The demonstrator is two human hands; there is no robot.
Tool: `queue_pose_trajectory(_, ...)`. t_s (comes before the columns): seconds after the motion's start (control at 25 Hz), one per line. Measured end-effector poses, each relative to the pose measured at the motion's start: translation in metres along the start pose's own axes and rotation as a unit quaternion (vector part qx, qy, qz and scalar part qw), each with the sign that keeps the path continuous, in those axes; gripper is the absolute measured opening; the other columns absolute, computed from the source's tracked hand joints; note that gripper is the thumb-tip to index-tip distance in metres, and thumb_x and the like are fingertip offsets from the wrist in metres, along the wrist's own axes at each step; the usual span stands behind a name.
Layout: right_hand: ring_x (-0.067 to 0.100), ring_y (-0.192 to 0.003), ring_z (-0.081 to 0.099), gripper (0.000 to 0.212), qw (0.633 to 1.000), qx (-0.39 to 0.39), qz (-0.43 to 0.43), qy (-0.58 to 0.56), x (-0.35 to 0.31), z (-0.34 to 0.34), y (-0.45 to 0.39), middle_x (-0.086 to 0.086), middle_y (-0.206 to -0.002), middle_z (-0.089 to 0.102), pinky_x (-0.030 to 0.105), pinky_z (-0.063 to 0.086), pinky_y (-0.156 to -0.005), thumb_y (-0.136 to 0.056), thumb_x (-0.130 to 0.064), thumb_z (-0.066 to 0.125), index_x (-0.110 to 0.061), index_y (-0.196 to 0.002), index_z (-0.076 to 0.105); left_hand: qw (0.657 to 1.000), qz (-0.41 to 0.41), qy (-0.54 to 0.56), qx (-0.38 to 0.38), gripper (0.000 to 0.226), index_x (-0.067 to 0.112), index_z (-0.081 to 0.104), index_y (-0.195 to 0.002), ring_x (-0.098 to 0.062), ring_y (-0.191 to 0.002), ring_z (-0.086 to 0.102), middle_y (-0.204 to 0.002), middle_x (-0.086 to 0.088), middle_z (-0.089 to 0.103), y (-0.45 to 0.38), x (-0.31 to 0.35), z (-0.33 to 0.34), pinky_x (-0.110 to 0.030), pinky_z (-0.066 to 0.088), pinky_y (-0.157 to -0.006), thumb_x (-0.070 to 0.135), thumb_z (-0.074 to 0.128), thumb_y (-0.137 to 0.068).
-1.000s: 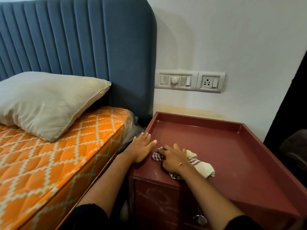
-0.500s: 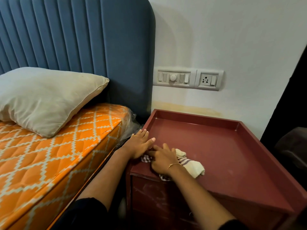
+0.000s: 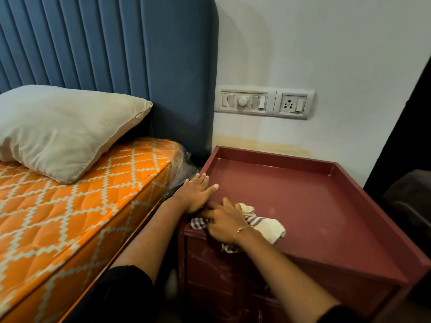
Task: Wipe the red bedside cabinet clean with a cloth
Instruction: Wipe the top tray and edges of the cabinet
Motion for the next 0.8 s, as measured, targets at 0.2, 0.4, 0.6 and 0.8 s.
queue_pose_trajectory(0.2,0.024,-0.116,0.035,0.039,0.999,-0.001,0.047,0.001,0.041,-0.005,0.013,-0.010,-0.132,0.045,0.042,0.032,-0.091,-0.094,-0.028,0.040,-0.040,-0.129,0.049,0.999,0.003,0.032,0.004,0.060,0.010,0.007,-0.148,-0.015,-0.147,-0.003,-0.159,-0.005,0.003,0.002,0.002,-0.003,-0.036,-0.004,-0.118,0.043,0.018,-0.099)
queue_pose_trajectory(0.4,0.027,-0.117,0.032,0.042,1.000,0.002,0.027,0.004,-0.008,-0.002,-0.010,-0.007,-0.138,0.040,0.047,0.029,-0.096,-0.089,-0.022,0.041,-0.035,-0.128,0.052,1.000,0.000,0.019,0.006,0.060,0.011,0.007,-0.148,-0.016,-0.147,-0.002,-0.159,-0.005,0.004,0.001,0.002,-0.002,-0.040,-0.004,-0.118,0.043,0.017,-0.099)
queue_pose_trajectory(0.6,0.024,-0.112,0.033,0.043,1.000,0.001,-0.005,0.009,0.001,-0.002,0.005,-0.010,-0.134,0.042,0.040,0.030,-0.088,-0.091,-0.023,0.041,-0.042,-0.128,0.050,1.000,0.001,0.026,0.012,0.059,0.011,0.009,-0.148,-0.016,-0.147,-0.001,-0.159,-0.005,0.006,0.001,0.001,-0.003,-0.041,-0.004,-0.119,0.043,0.017,-0.099)
queue_pose_trajectory(0.8,0.025,-0.114,0.033,0.043,1.000,0.013,-0.019,0.018,-0.017,-0.002,0.004,-0.008,-0.135,0.041,0.043,0.030,-0.090,-0.090,-0.022,0.042,-0.040,-0.128,0.051,1.000,-0.002,0.013,0.014,0.060,0.012,0.008,-0.149,-0.016,-0.147,-0.001,-0.159,-0.004,0.006,0.000,0.000,-0.001,-0.040,-0.005,-0.118,0.045,0.016,-0.099)
Point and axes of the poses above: each hand's wrist, its own y-axis away from the middle knuckle, its own z-axis out of the palm, x = y × z, the point moved 8 cm from there along -y, towards the middle knuckle
